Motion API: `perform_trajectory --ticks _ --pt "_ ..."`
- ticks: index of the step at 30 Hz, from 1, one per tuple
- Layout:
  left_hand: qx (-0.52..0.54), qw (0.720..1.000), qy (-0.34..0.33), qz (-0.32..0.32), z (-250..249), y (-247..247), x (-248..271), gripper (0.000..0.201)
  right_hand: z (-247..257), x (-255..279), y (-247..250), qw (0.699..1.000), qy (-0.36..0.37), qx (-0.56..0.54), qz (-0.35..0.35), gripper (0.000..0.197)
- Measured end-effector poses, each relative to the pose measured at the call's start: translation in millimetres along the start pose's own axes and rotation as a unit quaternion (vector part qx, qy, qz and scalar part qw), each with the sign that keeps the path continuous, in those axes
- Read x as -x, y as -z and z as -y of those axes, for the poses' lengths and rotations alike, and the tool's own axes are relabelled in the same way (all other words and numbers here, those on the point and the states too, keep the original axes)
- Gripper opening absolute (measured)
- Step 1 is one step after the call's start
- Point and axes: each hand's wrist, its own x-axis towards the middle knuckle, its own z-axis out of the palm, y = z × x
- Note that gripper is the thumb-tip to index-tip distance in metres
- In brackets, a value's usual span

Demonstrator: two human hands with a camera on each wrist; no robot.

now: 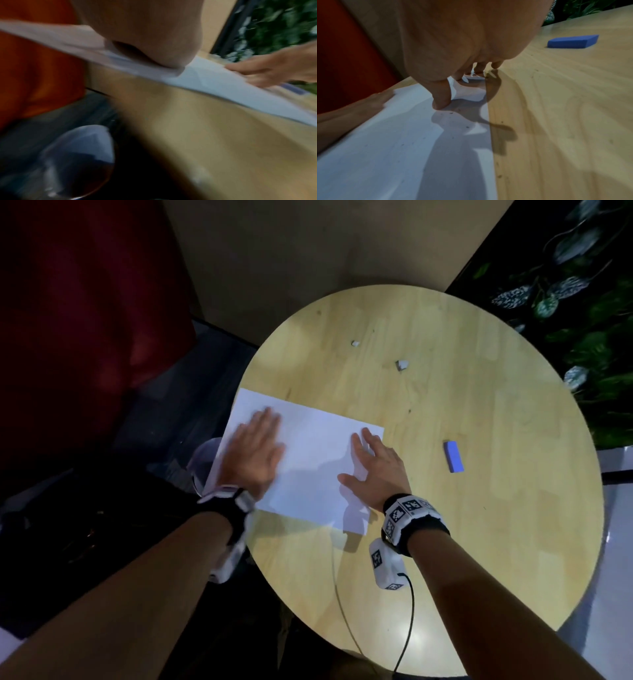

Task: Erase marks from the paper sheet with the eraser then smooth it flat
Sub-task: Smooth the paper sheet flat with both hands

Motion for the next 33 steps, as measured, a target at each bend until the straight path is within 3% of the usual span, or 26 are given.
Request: perform_trajectory --ticks 3,5,6,9,11,15,18,20,24,27,29,32,33 --pt "-0.012 0.989 0.144 -0.024 58.6 12.8 6.3 0.06 2.7 0.7 -0.2 1.0 -0.006 -0.009 -0.001 0.081" --pt "0.008 0.982 0.185 -0.03 54.1 18.2 -9.7 0.065 4.0 0.6 -1.3 1.0 -0.005 -0.015 -0.009 0.081" --pt "0.02 0.987 0.157 -0.026 37.9 17.5 -20.7 0.066 4.0 0.5 -1.4 1.0 -0.005 -0.017 -0.011 0.081" --pt "0.048 0.997 -0.035 0.044 -26.1 3.6 -32.6 0.064 2.3 1.2 1.0 1.0 -0.007 -0.012 -0.002 0.081" --pt "0.046 0.995 -0.06 0.061 -34.8 1.8 -18.2 0.058 1.9 1.0 4.1 1.0 -0.004 -0.001 0.007 0.082" --pt "-0.018 0.998 0.063 -0.017 25.5 4.2 11.6 0.053 3.8 1.8 4.1 1.0 -0.005 0.002 0.006 0.081" --pt "0.013 0.983 0.179 -0.023 45.9 12.4 -0.9 0.06 4.1 2.2 2.7 1.0 -0.004 -0.003 -0.001 0.08" --pt "0.045 0.988 0.144 -0.017 20.1 11.6 -18.6 0.064 3.5 1.6 3.3 1.0 -0.004 -0.004 0.002 0.08" --pt "0.069 0.994 -0.032 0.083 -52.4 1.4 -24.3 0.066 1.3 1.9 3.3 1.0 -0.002 -0.002 -0.001 0.082" --pt "0.042 0.995 -0.059 0.061 -31.6 2.1 -5.8 0.06 1.0 2.7 3.6 1.0 -0.001 -0.002 -0.003 0.081" --pt "-0.015 0.999 -0.027 0.026 10.2 4.8 1.9 0.056 2.4 3.0 3.4 1.0 0.001 -0.007 -0.006 0.081" --pt "0.02 0.985 0.167 0.03 44.8 17.2 -17.4 0.062 3.9 2.3 1.2 1.0 0.0 -0.009 -0.009 0.081" --pt "0.033 0.984 0.175 0.032 38.6 19.2 -30.7 0.064 3.9 1.8 0.7 1.0 0.0 -0.008 -0.008 0.082"
